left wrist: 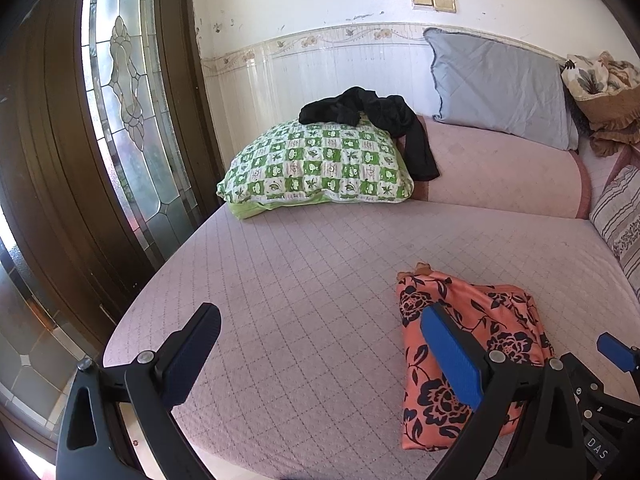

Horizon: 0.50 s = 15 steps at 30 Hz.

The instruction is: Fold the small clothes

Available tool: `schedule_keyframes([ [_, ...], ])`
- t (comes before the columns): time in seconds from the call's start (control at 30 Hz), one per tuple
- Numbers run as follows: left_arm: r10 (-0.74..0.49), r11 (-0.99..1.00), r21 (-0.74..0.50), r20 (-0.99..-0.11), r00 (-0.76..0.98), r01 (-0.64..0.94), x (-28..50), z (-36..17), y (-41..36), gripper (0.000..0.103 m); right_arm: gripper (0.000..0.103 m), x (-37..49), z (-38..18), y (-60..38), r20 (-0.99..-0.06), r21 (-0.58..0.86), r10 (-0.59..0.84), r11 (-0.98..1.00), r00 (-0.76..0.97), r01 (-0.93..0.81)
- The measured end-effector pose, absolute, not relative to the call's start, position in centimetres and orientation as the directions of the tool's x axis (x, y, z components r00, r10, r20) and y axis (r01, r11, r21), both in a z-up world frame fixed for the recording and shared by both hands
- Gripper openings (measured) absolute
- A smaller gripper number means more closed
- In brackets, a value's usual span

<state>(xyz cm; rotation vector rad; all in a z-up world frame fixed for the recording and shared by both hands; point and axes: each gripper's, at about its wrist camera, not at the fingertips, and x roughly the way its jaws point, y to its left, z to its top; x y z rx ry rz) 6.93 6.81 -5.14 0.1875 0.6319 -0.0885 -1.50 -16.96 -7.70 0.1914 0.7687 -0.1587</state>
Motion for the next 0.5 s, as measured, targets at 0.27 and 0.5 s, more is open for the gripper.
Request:
schedule_keyframes([
  [0.27,-0.044,0.975,0.145,-0.611,0.791,0.166,9.1,-5.9,6.5,0.1,0.069,0.2,-8.4,-16.9,-0.716,0.103,-0.089,0.968,0.692,0.231],
  [0.5,-0.098,0.989,0.02,-0.662,0.743,0.149,14.8,-8.4,8.9,0.1,0.069,2.0,-10.3,-19.9,-0.722,0.114,-0.103,0.958,0.684,0.264],
])
